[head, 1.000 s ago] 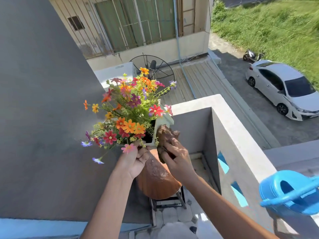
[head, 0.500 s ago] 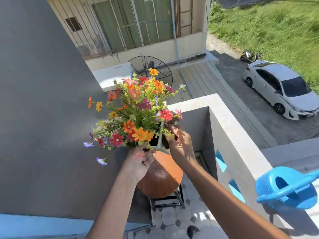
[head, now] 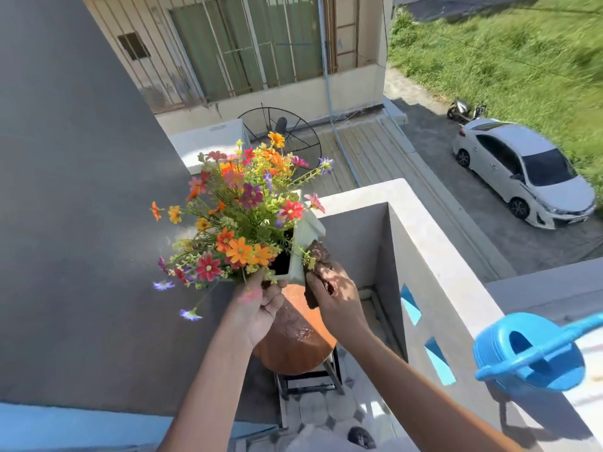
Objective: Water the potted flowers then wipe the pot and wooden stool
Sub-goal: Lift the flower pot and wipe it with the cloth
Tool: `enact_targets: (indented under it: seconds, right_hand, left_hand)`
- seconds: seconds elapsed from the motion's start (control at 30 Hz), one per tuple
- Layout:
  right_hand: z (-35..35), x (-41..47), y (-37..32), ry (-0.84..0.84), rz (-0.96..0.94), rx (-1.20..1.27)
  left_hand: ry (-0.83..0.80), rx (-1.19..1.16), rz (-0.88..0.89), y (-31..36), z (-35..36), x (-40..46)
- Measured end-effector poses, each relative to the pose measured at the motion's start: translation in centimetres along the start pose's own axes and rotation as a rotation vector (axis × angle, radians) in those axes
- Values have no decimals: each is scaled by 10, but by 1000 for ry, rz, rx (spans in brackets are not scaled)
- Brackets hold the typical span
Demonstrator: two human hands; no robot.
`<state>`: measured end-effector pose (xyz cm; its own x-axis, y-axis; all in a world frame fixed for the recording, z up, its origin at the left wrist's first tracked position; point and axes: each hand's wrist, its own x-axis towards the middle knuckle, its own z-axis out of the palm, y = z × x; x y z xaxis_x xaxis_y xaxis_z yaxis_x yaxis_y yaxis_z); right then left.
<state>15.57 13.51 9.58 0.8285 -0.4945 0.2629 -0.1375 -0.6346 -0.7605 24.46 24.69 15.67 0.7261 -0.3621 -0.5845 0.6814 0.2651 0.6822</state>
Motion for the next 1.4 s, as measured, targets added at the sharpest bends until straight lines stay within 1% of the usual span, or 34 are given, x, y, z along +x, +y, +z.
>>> enact_targets:
  seconds: [0.03,0.1,0.13,0.2,0.23,0.3,0.37,0.4,0.43,0.5,0.67,0.7,0.8,0.9,0.97,1.0,1.07,1.1,1.17,1.23,1.3,1.4]
  right_hand:
    - [-4,3,-3,33,-68,-39]
    - [-8,13,-4,87,-107,-69]
    - [-14,19,-14,89,-79,-26]
    - [-22,32,-19,63,43,185]
    - [-24,35,-17,72,24,265]
    - [-28,48,-3,89,55,209]
    - [-26,54,7,71,162,176]
    - [-23,55,10,43,154,218]
    - [-23,53,10,56,168,273]
    - [-18,55,12,125,269,279]
    - [-20,34,9,57,162,265]
    - [-17,29,5,53,178,303]
    - [-13,17,-9,84,179,288]
    - [-11,14,-17,92,85,381]
    - [-14,19,-27,85,53,366]
    - [-11,25,-25,116,67,382]
    - [-21,39,-32,125,82,376]
    - [-28,48,-31,143,62,356]
    - [-43,72,-34,154,71,360]
    - [-44,99,-31,212,64,327]
    - [-35,115,-21,205,123,307]
    - [-25,113,-22,155,179,358]
  left_hand:
    - [2,17,3,0,1,-1]
    - [0,46,15,0,2,-1]
    - [-9,56,20,0,2,-2]
    - [-18,71,29,0,4,-5]
    - [-16,75,30,0,5,-7]
    - [-26,53,12,-1,7,-13]
    - [-64,5,-15,-2,9,-18]
    - [-80,-12,-25,-1,9,-20]
    - [-89,-21,-32,-1,8,-20]
    - [-88,-30,-45,0,7,-17]
    - [-44,-16,-23,5,5,-9]
    - [-37,-18,-19,6,5,-9]
    - [-14,-17,-24,6,6,-4]
    - [-5,-11,-23,5,9,1]
    - [-16,18,-19,6,13,2]
    - [-21,30,-16,6,14,2]
    - [-20,37,-6,5,14,1]
    - [-26,42,0,4,14,0]
    - [-59,56,4,1,12,-5]
    - [-99,45,-8,0,11,-9]
    - [-115,31,-21,0,10,-8]
    - [-87,35,-10,1,6,-3]
